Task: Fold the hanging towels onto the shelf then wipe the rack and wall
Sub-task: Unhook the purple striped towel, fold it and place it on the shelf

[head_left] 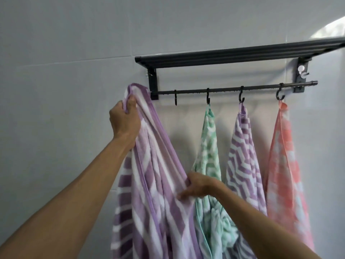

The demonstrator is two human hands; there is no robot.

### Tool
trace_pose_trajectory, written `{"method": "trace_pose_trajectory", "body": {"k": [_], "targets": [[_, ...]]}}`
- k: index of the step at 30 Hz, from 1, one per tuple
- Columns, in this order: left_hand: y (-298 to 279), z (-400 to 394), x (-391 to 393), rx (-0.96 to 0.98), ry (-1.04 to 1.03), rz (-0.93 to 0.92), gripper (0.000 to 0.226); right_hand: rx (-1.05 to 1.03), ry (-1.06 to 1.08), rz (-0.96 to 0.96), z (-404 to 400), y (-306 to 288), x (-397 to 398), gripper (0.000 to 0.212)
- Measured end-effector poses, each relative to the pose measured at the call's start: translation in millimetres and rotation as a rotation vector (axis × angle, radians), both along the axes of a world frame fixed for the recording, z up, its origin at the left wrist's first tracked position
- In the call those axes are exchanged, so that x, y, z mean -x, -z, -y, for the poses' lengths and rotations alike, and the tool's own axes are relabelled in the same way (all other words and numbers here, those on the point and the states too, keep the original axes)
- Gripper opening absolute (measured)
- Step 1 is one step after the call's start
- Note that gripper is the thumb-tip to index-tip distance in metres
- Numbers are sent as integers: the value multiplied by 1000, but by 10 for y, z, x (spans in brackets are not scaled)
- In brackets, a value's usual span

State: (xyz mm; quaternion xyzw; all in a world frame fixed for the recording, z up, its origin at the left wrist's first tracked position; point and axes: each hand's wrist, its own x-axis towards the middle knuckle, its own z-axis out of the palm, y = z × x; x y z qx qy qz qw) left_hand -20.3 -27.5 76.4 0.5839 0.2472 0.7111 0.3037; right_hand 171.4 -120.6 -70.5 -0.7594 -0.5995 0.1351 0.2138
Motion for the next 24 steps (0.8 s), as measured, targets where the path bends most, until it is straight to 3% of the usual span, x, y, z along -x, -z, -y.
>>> {"method": "trace_pose_trajectory", "body": {"k": [3, 5, 10, 13, 15, 19, 20, 22, 24], "targets": [[-32, 77, 275, 3, -33, 43, 48, 189, 52, -16, 218, 528, -67, 45], [2, 103, 472, -9, -98, 0, 49, 137, 123, -168, 380, 684, -75, 44], [409, 286, 872, -6, -132, -270, 52, -432, 168, -400, 849, 317, 248, 35], [828, 516, 963, 71, -48, -485, 47, -627, 132, -565, 1092, -59, 609, 29], [1073, 754, 958, 128, 57, -634, 33, -649, 124, -581, 1205, -235, 848, 33], [1265, 1424, 925, 153, 597, -733, 66, -570, 66, -521, 1539, -541, 1319, 37], [1271, 1581, 919, 139, 662, -763, 59, -568, 35, -562, 1649, -632, 1432, 37], [1241, 1806, 917, 139, 668, -756, 24, -550, 0, -595, 1842, -801, 1578, 39], [1165, 1991, 945, 146, 624, -682, 11, -464, -14, -484, 2070, -926, 1632, 38]]}}
